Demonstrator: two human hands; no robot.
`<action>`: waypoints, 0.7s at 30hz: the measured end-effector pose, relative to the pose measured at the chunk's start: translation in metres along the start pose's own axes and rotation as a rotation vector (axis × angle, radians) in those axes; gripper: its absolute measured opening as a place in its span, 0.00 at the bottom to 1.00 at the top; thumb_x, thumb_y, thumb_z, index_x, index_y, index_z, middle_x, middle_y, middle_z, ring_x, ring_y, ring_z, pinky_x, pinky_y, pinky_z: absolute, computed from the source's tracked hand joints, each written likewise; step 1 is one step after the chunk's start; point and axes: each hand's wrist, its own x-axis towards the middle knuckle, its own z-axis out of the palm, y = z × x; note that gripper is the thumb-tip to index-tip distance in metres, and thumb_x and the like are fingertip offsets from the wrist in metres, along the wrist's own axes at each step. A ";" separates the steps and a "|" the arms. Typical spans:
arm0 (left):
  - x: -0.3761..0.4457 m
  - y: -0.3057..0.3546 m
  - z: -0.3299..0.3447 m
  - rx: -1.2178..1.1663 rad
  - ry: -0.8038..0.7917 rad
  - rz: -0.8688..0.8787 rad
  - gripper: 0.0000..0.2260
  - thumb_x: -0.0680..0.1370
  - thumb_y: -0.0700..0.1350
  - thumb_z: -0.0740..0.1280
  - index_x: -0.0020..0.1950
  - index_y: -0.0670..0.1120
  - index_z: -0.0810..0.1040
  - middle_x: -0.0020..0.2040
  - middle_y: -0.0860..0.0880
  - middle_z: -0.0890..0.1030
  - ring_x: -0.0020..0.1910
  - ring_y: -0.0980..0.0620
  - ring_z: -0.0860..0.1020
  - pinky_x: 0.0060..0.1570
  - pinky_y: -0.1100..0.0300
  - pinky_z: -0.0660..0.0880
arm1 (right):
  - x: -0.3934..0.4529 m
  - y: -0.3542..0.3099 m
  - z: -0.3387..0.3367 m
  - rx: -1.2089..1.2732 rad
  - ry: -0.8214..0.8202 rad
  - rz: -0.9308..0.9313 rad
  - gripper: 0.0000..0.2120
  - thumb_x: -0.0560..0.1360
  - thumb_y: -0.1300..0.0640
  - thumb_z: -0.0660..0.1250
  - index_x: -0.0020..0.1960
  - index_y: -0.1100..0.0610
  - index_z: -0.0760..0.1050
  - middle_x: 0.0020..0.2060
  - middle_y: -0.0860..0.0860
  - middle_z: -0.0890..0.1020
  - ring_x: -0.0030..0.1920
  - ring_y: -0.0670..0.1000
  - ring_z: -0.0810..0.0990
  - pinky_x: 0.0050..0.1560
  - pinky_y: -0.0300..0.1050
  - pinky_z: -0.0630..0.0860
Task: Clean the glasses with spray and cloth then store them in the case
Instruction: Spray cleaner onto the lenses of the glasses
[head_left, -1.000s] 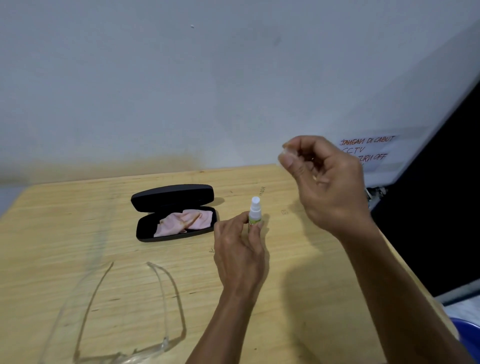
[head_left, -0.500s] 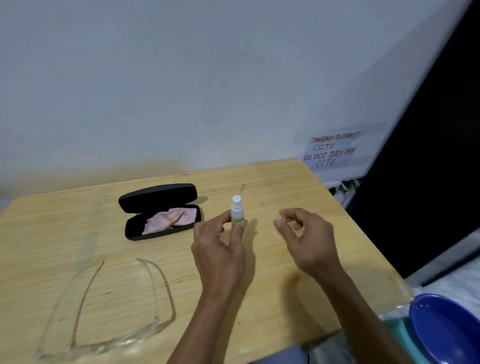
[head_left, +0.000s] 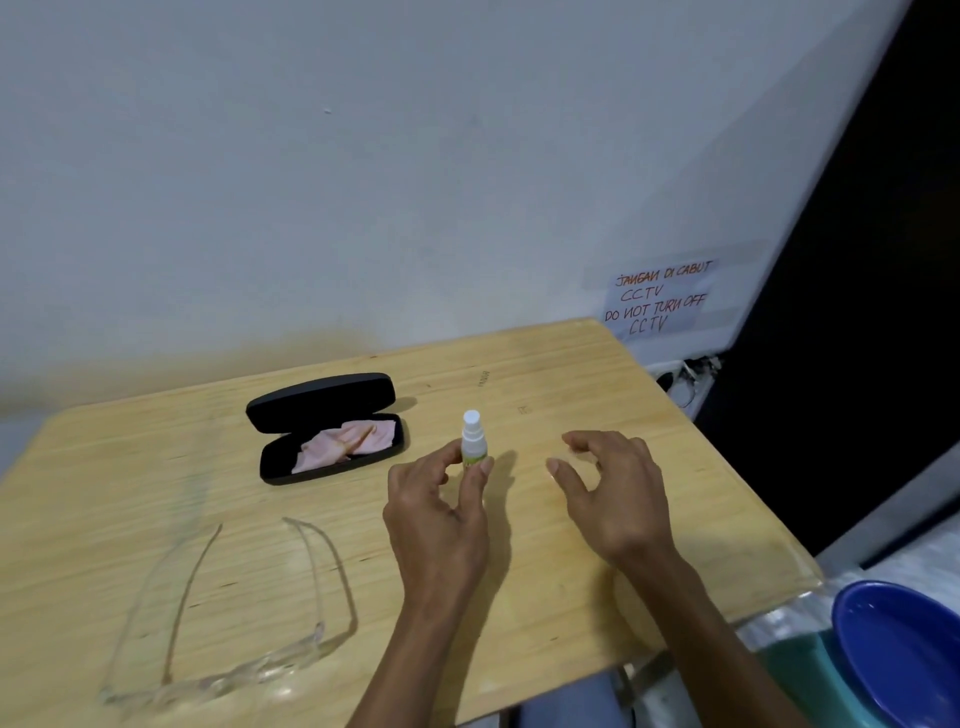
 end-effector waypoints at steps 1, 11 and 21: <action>-0.001 -0.001 0.000 -0.002 -0.010 -0.008 0.09 0.72 0.46 0.75 0.52 0.53 0.84 0.43 0.65 0.76 0.47 0.50 0.78 0.43 0.53 0.77 | -0.004 -0.006 -0.002 0.076 0.043 -0.023 0.14 0.75 0.50 0.74 0.59 0.51 0.81 0.48 0.45 0.84 0.52 0.51 0.78 0.53 0.51 0.76; -0.017 0.008 -0.001 -0.020 -0.054 -0.081 0.03 0.76 0.51 0.70 0.48 0.58 0.82 0.43 0.60 0.76 0.47 0.56 0.78 0.42 0.51 0.78 | -0.030 -0.064 0.004 0.331 0.083 -0.145 0.18 0.73 0.46 0.76 0.62 0.41 0.80 0.46 0.33 0.79 0.51 0.41 0.80 0.44 0.40 0.79; -0.023 0.018 -0.026 0.034 -0.151 -0.060 0.13 0.74 0.48 0.73 0.56 0.60 0.80 0.49 0.62 0.77 0.52 0.60 0.76 0.50 0.61 0.76 | -0.035 -0.066 0.010 0.453 0.108 -0.141 0.16 0.74 0.56 0.76 0.58 0.43 0.80 0.44 0.41 0.85 0.48 0.41 0.84 0.50 0.37 0.79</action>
